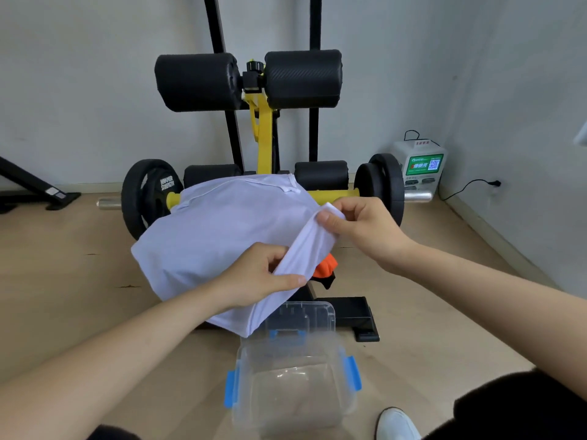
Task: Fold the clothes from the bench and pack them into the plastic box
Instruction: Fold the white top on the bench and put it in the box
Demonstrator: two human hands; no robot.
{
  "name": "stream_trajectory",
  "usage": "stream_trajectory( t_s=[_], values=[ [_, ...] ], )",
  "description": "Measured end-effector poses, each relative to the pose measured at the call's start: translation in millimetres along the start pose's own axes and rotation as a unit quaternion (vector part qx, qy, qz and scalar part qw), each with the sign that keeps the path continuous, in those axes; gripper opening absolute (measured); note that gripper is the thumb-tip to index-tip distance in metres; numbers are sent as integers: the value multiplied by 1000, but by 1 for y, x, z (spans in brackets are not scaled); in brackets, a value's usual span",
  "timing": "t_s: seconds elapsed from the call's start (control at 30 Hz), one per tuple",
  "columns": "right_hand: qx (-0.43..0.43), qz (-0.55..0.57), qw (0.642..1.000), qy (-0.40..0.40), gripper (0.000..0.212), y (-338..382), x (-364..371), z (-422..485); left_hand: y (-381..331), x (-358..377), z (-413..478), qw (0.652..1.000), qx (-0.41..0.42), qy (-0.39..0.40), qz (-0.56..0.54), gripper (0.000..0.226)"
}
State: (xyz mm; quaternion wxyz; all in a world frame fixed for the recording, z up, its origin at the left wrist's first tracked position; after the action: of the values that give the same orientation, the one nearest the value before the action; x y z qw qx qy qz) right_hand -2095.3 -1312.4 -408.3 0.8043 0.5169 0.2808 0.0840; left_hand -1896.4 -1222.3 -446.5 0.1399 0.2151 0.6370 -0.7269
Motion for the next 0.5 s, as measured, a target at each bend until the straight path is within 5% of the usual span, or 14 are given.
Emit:
stream_trajectory(
  t_s=[0.13, 0.23, 0.5],
  values=[
    [-1, 14, 997, -80, 26, -5, -5, 11, 15, -10, -8, 997, -51, 14, 61, 53],
    [8, -6, 995, -103, 34, -18, -11, 21, 19, -25, -17, 995, -83, 9, 63, 51],
    [65, -25, 996, 51, 37, -40, -22, 3, 3, -68, -45, 991, -70, -97, 53, 28]
  ],
)
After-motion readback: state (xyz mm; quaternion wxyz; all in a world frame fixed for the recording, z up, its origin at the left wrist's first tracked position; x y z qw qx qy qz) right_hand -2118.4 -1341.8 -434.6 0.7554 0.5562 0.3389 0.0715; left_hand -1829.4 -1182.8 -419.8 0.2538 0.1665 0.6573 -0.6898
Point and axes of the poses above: each hand's wrist, its own z-axis towards the middle knuckle, its own x-axis out of the palm, y = z × x, the point moved 1 cm from there along z, towards the middle knuckle, and after that the axes turned 5 degrees about -z, right-handed, at the moved point
